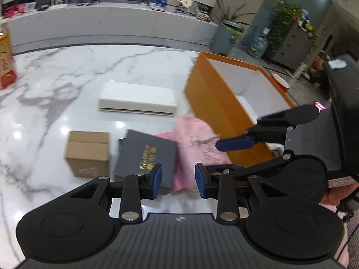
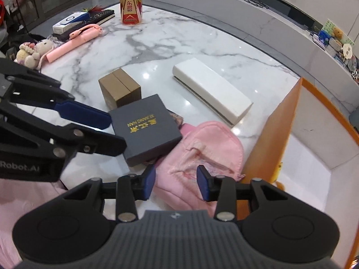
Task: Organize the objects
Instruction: 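Grasp the pink backpack strap with the left tool and lift it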
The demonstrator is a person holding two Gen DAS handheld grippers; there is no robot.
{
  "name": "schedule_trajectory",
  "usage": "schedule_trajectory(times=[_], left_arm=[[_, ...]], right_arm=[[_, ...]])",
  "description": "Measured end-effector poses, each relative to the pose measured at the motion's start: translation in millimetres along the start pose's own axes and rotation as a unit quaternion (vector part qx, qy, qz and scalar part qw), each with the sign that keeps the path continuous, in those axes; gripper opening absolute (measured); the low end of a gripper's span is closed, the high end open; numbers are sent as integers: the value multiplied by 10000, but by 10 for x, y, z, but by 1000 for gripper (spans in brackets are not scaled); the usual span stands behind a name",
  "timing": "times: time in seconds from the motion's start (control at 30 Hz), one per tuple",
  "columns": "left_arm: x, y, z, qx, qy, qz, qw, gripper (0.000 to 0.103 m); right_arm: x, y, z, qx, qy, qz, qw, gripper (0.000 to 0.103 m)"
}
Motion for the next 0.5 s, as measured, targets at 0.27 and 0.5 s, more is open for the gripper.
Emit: schedule_trajectory(times=[0.27, 0.5], left_arm=[[-396, -143, -146, 236, 490, 118, 9984, 35], [-690, -121, -206, 726, 817, -34, 9940, 56]], right_arm=[[224, -161, -3, 455, 129, 380, 9982, 15], [320, -298, 75, 431, 44, 443, 9981, 15]])
Point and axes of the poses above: each gripper's, at about its wrist camera, not at the fingertips, and x roughly against the way its jaws point, y to its left, z to its underside, the point moved 1 cm from there along -x, roughly the way its jaws point, and after that the axes turned 8 degrees about x, right-handed, at the moved point
